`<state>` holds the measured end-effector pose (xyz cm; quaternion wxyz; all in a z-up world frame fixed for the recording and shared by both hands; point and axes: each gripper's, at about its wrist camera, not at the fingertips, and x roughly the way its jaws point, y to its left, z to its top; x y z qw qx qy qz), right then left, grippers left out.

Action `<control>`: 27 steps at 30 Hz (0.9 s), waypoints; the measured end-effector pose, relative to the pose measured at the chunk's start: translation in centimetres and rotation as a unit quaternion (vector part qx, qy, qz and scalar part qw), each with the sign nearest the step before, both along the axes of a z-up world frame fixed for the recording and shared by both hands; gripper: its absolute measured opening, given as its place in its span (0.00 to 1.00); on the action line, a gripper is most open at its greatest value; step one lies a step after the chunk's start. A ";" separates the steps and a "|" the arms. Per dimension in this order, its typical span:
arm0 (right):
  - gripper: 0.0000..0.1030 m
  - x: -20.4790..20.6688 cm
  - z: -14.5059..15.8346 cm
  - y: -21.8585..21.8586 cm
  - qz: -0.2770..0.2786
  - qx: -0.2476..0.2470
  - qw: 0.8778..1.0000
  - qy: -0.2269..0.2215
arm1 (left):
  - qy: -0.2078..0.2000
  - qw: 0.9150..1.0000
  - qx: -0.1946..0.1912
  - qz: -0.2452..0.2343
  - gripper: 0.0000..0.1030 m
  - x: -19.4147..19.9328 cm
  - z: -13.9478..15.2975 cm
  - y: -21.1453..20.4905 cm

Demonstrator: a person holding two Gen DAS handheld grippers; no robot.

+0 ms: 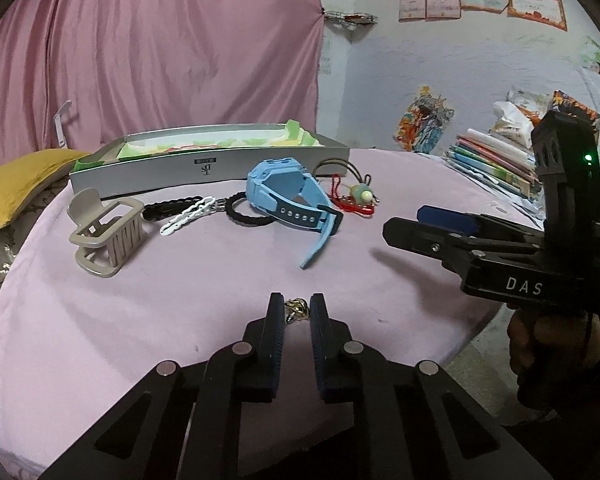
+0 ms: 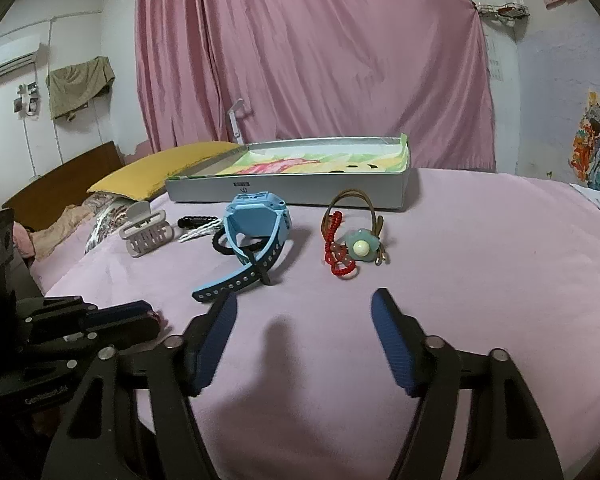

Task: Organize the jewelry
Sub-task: 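Lower the left gripper onto the small gold charm and close it, then grasp the blue smartwatch with the right gripper while the left gripper holds the gold charm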

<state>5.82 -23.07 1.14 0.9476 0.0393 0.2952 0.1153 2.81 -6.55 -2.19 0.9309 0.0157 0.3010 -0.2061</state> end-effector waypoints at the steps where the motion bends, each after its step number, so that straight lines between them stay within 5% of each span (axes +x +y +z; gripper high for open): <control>1: 0.51 0.0 0.0 -0.1 -0.001 0.001 1.000 0.003 | 0.002 1.000 0.000 0.002 0.12 0.1 0.1 0.0; 6: 0.40 0.8 0.2 0.2 -0.002 0.004 1.000 0.017 | 0.016 1.000 -0.002 0.017 0.12 1.2 0.3 0.3; 27: 0.23 7.1 1.1 4.1 0.014 0.030 0.996 0.087 | 0.072 0.995 -0.043 0.045 0.12 5.0 0.4 2.1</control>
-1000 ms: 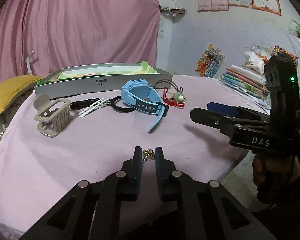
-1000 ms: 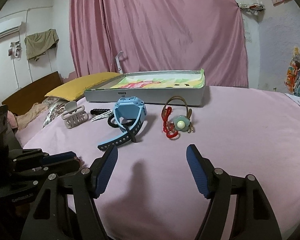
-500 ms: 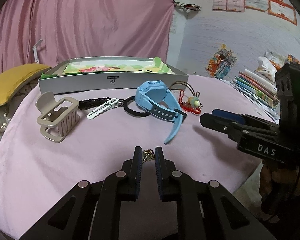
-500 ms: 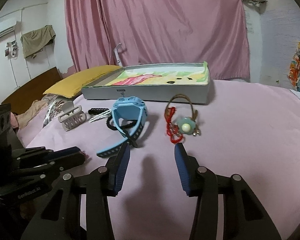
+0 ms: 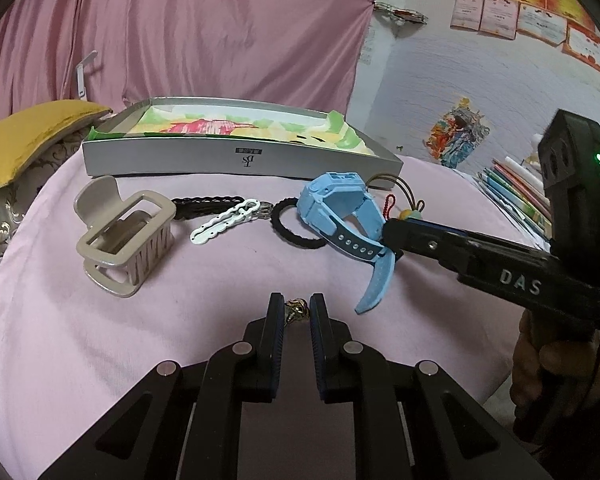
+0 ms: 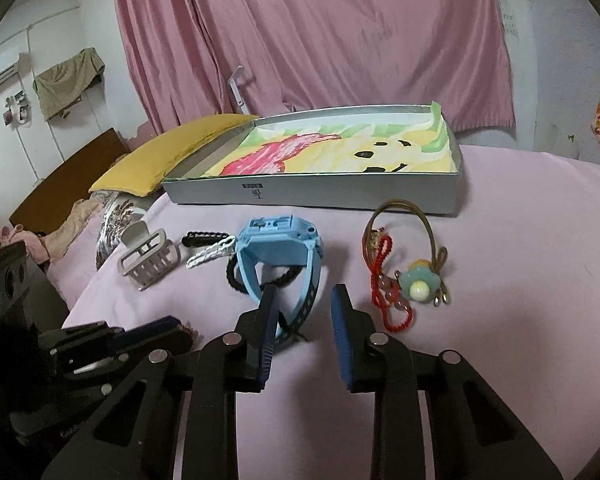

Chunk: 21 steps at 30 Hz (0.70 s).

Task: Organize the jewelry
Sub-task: 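Grasp the blue smartwatch with the right gripper while the left gripper holds the gold charm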

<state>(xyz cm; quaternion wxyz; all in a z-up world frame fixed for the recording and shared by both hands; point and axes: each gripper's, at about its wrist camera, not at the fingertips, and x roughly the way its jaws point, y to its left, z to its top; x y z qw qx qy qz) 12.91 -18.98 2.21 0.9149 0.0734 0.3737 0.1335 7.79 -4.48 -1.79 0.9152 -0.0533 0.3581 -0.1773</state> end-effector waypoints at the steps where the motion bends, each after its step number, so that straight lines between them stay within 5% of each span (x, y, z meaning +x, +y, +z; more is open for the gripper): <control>1: 0.23 0.3 0.0 0.2 -0.001 -0.003 1.000 0.003 | 0.002 1.000 -0.001 0.000 0.12 0.1 0.0 -0.1; 13: 0.23 3.0 -1.1 0.5 -0.007 -0.010 0.999 0.050 | 0.020 1.000 -0.011 -0.008 0.12 1.2 0.2 -0.1; 16: 0.08 3.3 -1.5 0.3 -0.006 0.010 0.998 0.055 | 0.027 0.999 -0.014 -0.008 0.12 1.5 0.2 0.0; 21: 0.04 2.8 -1.6 -0.4 -0.007 0.034 0.999 0.041 | 0.026 0.999 -0.019 -0.012 0.12 1.5 0.3 0.0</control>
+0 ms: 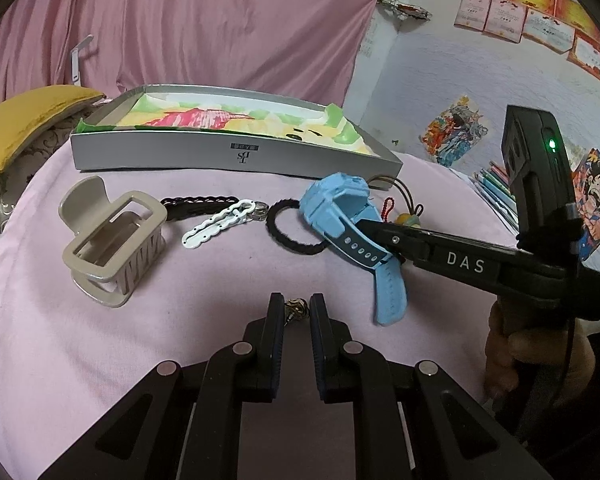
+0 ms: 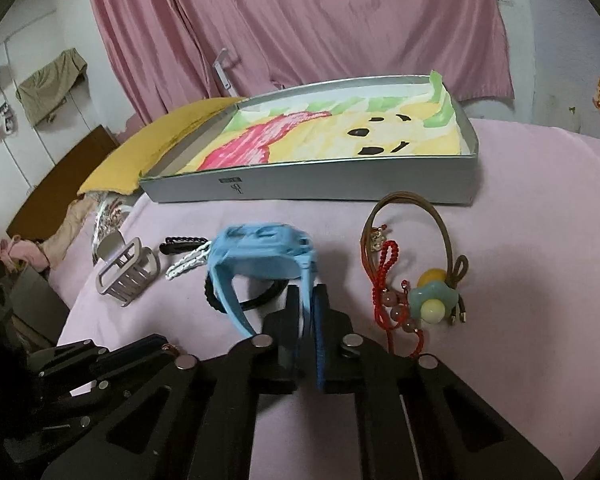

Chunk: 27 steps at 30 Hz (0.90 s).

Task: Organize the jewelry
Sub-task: 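Grasp the blue smartwatch with the right gripper while the left gripper holds the gold charm, then carry the watch into the tray and open the right gripper while the left carries the charm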

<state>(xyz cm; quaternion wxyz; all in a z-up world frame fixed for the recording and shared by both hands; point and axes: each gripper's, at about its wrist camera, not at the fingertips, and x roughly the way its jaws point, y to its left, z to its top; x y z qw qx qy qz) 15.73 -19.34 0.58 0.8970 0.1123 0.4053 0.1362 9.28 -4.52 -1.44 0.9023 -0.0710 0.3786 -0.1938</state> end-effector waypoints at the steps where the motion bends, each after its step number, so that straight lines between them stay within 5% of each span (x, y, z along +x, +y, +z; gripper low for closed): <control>1: 0.04 -0.1 0.1 0.0 0.000 0.006 1.000 -0.006 | -0.002 1.000 -0.002 -0.001 0.12 0.0 0.1 0.0; 14: 0.04 -2.4 4.5 -0.4 -0.007 0.032 0.989 -0.143 | -0.096 0.994 -0.013 0.042 0.12 0.3 3.1 1.3; 27: 0.04 1.5 10.5 2.1 -0.014 0.015 0.967 -0.253 | -0.226 0.970 0.021 0.086 0.12 4.7 9.4 3.1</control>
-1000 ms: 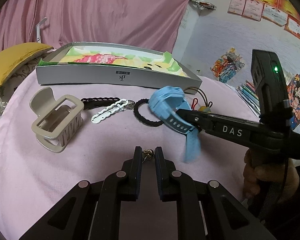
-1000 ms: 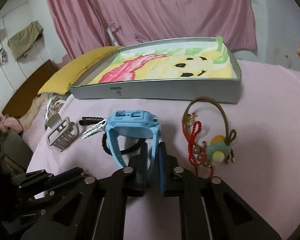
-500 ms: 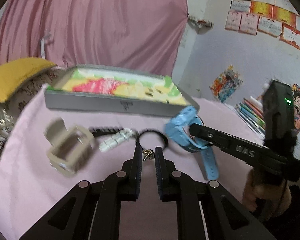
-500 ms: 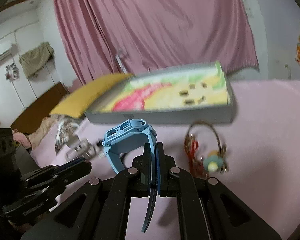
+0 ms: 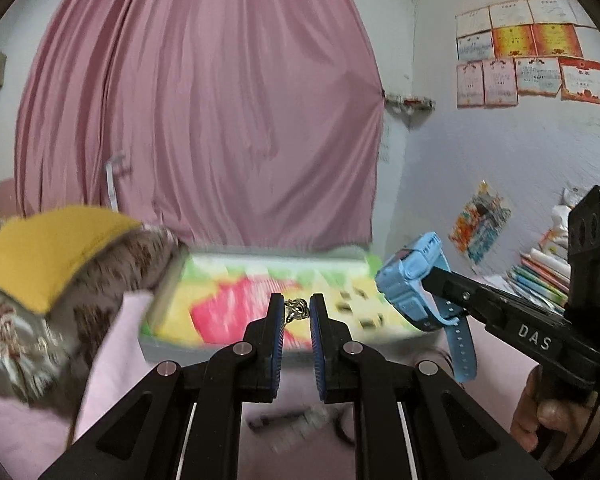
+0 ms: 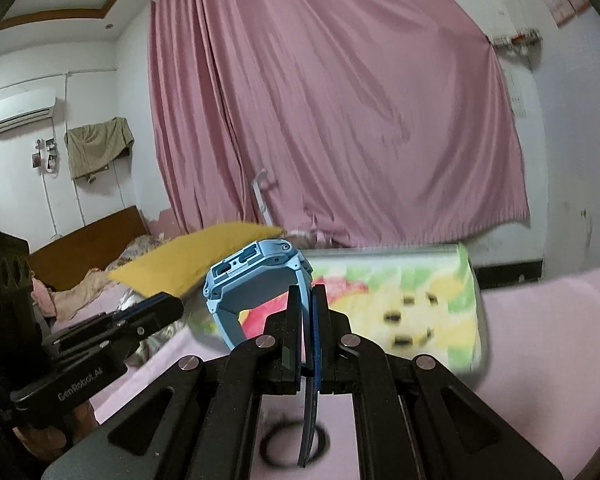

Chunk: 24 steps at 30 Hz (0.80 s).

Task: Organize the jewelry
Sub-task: 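Carry the watch into the tray and open the right gripper while the left carries the charm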

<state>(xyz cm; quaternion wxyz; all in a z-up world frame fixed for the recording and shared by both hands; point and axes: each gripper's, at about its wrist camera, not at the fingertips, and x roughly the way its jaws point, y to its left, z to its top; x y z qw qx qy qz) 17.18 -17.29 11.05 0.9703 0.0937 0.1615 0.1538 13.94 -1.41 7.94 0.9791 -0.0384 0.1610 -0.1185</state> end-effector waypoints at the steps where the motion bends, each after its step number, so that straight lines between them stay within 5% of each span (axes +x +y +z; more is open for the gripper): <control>1: 0.04 0.2 0.2 0.3 0.000 -0.001 1.000 -0.003 | -0.008 1.000 0.003 0.004 0.12 0.6 0.3 0.3; 8: 0.04 4.5 0.3 2.3 0.001 -0.018 1.000 0.011 | 0.003 1.000 0.004 0.015 0.12 5.7 1.0 1.8; 17: 0.04 8.7 -3.3 2.6 -0.006 -0.022 0.995 0.099 | 0.110 0.993 -0.014 0.029 0.12 11.3 -1.2 3.8; 24: 0.04 11.1 -5.5 2.4 -0.004 -0.022 0.986 0.163 | 0.207 0.978 -0.022 0.020 0.12 14.0 -3.7 4.5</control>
